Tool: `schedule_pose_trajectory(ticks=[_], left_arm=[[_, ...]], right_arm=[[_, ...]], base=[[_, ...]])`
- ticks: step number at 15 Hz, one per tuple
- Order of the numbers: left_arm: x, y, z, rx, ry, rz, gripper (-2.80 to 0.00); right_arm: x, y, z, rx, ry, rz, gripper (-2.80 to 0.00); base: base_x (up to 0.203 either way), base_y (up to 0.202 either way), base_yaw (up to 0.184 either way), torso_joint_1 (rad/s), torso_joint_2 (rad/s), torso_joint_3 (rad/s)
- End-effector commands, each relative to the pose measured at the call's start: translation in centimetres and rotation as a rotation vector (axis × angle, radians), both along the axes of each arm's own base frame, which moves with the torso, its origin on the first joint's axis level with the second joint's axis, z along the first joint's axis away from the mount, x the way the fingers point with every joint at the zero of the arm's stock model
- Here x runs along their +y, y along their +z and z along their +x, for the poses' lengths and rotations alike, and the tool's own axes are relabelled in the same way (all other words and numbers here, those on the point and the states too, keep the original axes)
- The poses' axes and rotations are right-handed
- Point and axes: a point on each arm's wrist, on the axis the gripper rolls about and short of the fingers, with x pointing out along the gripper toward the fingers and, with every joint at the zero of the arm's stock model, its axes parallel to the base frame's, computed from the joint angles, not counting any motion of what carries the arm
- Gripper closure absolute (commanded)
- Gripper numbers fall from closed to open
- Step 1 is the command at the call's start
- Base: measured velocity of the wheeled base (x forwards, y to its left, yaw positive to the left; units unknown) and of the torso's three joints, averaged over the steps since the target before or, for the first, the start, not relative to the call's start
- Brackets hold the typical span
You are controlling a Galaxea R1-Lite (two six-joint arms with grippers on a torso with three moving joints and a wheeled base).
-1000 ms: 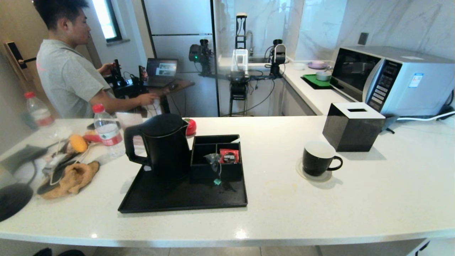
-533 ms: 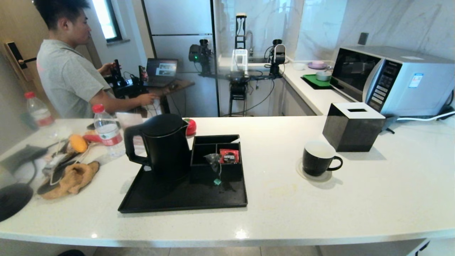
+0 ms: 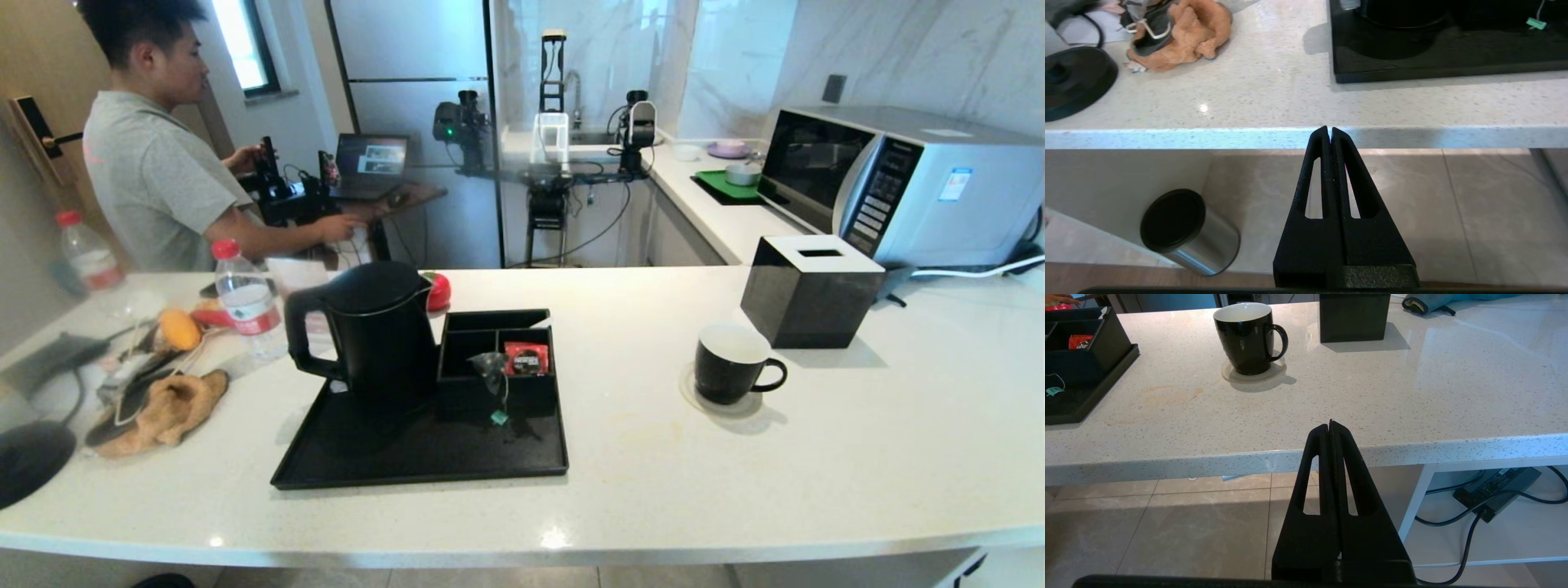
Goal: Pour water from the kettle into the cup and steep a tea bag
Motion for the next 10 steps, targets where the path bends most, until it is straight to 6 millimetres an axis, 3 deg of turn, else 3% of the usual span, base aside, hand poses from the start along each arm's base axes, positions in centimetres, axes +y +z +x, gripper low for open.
schedule_pose_trajectory(ticks=[1,6,10], left_arm=[[0.0,0.0,0.0,0.005,0.011,0.004,0.0],[0.0,0.0,0.0,0.005,-0.094,0.018,0.0],[0.0,-0.6,-1.4,-0.119,-0.115,0.011,0.0]], right_arm=[[0.0,0.0,0.0,0.001,0.0,0.0,0.0],[0.0,0.0,0.0,0.001,0.0,0.0,0.0],[0.0,0.0,0.0,0.001,0.0,0.0,0.0]], base=[[0.0,0.0,0.0,0.0,0.0,0.0],[0.0,0.0,0.0,0.0,0.0,0.0],[0.0,0.0,0.0,0.0,0.0,0.0]])
